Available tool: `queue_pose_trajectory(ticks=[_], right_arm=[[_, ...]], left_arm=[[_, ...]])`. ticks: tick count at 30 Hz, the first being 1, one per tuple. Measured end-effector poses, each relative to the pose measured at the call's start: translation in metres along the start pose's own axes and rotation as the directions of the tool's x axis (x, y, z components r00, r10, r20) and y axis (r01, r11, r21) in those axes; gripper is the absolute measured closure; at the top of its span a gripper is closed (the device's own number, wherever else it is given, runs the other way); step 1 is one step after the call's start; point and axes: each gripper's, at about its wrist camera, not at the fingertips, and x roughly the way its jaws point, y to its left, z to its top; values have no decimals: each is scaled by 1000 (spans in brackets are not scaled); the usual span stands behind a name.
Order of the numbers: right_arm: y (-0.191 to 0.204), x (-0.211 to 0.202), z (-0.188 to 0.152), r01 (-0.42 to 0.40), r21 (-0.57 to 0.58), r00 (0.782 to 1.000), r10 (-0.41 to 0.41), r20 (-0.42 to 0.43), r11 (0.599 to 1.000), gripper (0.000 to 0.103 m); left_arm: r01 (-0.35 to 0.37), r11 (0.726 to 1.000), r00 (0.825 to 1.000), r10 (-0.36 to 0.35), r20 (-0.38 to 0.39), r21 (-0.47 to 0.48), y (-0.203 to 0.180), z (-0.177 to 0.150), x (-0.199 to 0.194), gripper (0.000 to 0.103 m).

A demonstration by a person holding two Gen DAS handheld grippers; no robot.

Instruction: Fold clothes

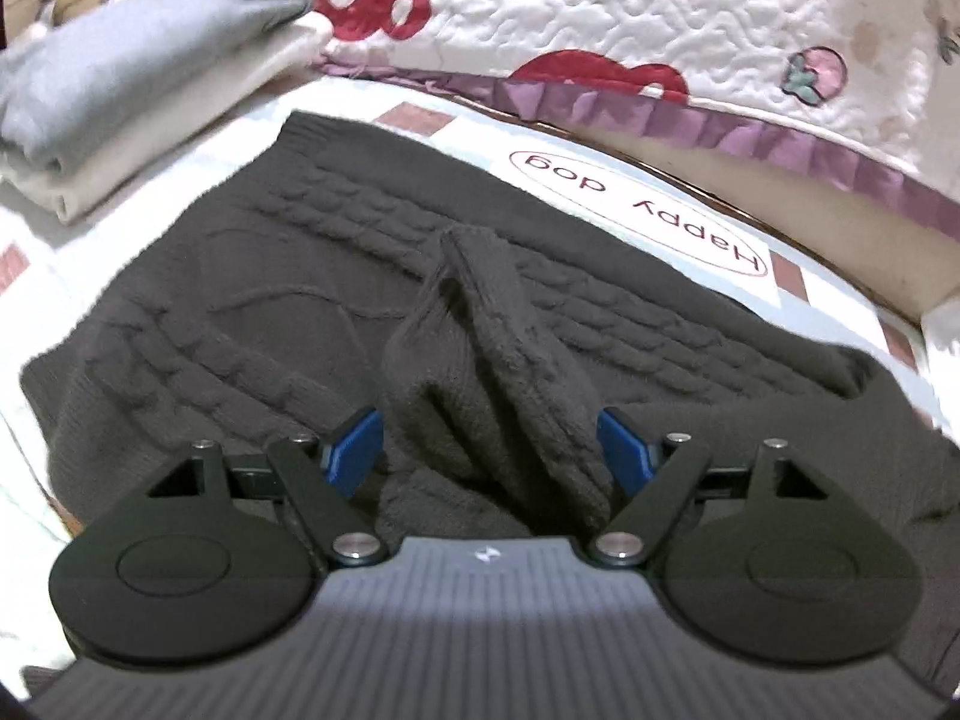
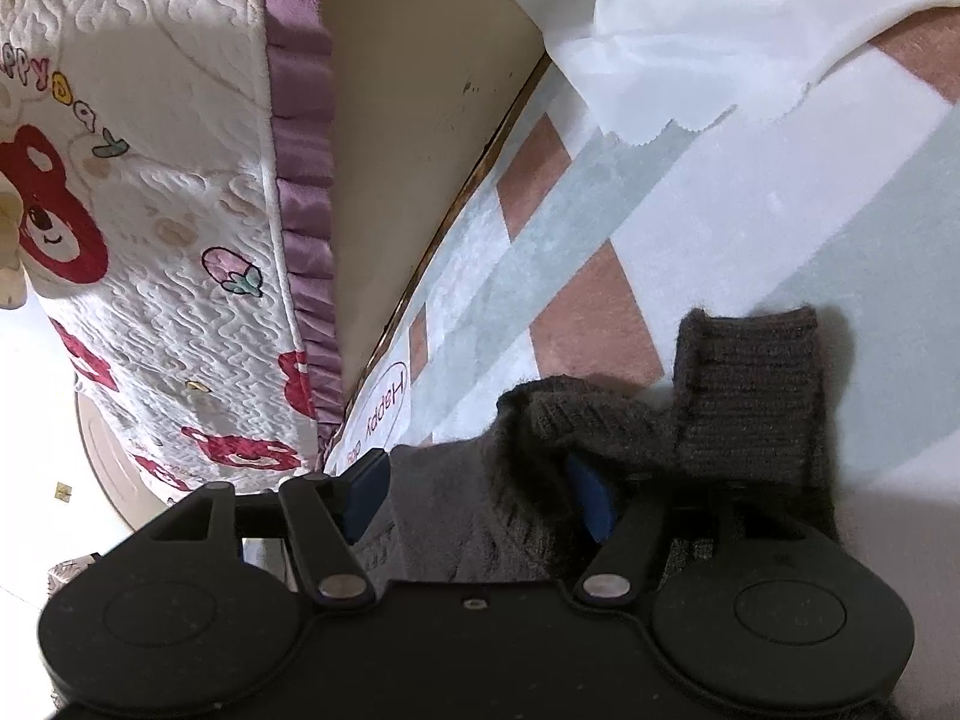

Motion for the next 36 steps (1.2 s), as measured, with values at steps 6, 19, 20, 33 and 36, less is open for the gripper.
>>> queue_pose_trajectory(ticks=[6,19,20,33,36], right_arm=[[7,3,-2,41,-44,999,-42,-12,998,33],[15,10,-6,117,-112,992,-121,-27,987,33],[14,10,-7,116,-112,993,-119,-25,987,33],[13,8,-13,123,-130,992,-121,22,984,37],[12,7,-13,118,-131,993,-115,33,984,37]], left_arm=[[-47,996,999,48,-15,72,-15,7,18,20],[-169,916,986,152,75,363,-60,-5,29,71],[-199,894,979,158,132,402,-68,-5,24,78],[-239,938,961,192,200,250,-21,19,-24,80],[-307,926,951,290,110,219,14,5,1,82]])
